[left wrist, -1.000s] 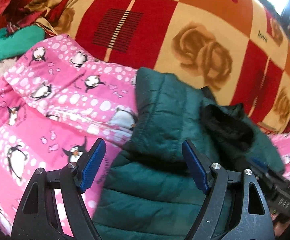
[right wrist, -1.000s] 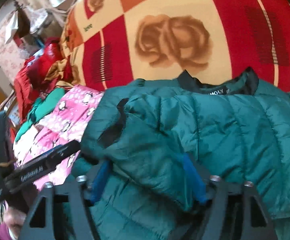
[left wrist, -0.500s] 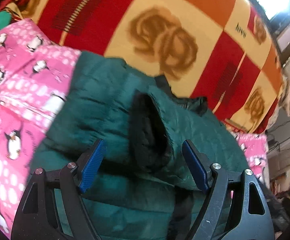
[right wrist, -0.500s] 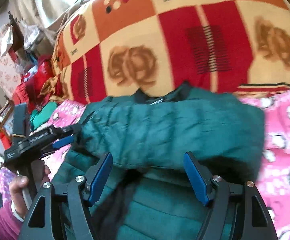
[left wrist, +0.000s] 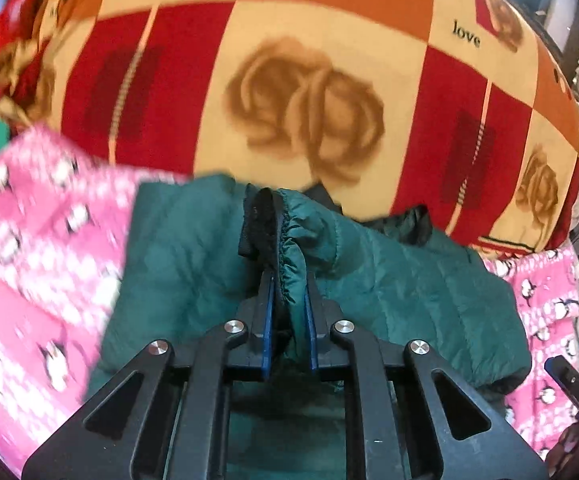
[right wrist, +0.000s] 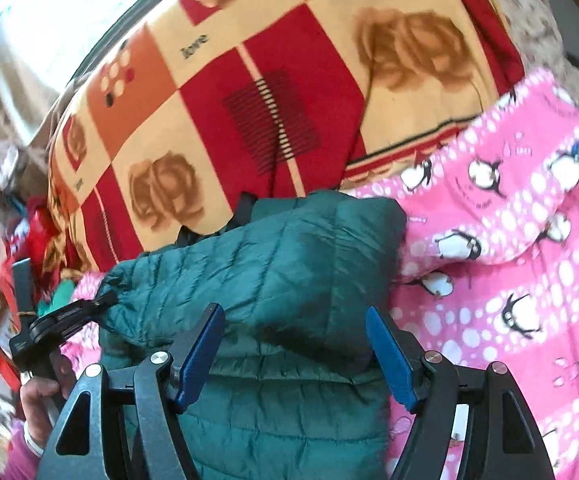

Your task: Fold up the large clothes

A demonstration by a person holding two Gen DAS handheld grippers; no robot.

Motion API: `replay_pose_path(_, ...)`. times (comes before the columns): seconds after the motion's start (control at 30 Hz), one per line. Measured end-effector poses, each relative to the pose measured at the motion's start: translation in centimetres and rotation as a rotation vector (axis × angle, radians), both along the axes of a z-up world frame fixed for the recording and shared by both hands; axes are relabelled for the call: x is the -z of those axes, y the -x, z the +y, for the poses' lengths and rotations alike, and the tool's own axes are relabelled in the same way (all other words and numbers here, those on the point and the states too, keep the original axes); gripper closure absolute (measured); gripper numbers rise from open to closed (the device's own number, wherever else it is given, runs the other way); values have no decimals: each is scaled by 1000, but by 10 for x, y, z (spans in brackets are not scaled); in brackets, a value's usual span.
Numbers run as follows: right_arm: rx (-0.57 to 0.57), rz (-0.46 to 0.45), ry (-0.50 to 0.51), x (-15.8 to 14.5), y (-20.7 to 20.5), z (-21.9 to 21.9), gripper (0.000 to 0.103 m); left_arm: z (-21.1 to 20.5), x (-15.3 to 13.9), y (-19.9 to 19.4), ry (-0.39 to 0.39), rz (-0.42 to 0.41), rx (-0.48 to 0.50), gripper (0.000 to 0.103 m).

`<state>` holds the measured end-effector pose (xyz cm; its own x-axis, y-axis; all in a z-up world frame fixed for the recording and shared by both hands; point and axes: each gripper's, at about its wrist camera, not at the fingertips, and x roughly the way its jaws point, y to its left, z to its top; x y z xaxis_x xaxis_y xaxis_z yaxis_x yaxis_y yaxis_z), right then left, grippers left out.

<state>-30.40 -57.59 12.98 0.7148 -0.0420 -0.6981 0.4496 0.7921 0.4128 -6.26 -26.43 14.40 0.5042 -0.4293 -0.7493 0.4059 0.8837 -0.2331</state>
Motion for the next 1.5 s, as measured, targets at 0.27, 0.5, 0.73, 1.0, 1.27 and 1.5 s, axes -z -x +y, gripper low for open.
replay_pose_path(0.27, -58, 12, 40, 15, -49, 16, 32, 43, 10, -25, -14, 9, -76, 92)
replay_pose_path(0.5, -145, 96, 154, 43, -106, 33, 32, 64, 40, -30, -50, 29, -103, 92)
replay_pose_path(0.73, -181, 153, 174, 70, -131, 36, 31, 57, 45, -32, -80, 7, -112, 91)
replay_pose_path(1.0, -137, 64, 59, 31, -111, 4, 31, 67, 30, -31, -1, 7, -93, 37)
replay_pose_path(1.27, -145, 51, 98, 7, -85, 10, 31, 62, 7, -18, 25, -55, -58, 36)
replay_pose_path(1.5, -170, 83, 112, 28, -117, 30, 31, 38, 29, -23, -112, -67, -61, 36)
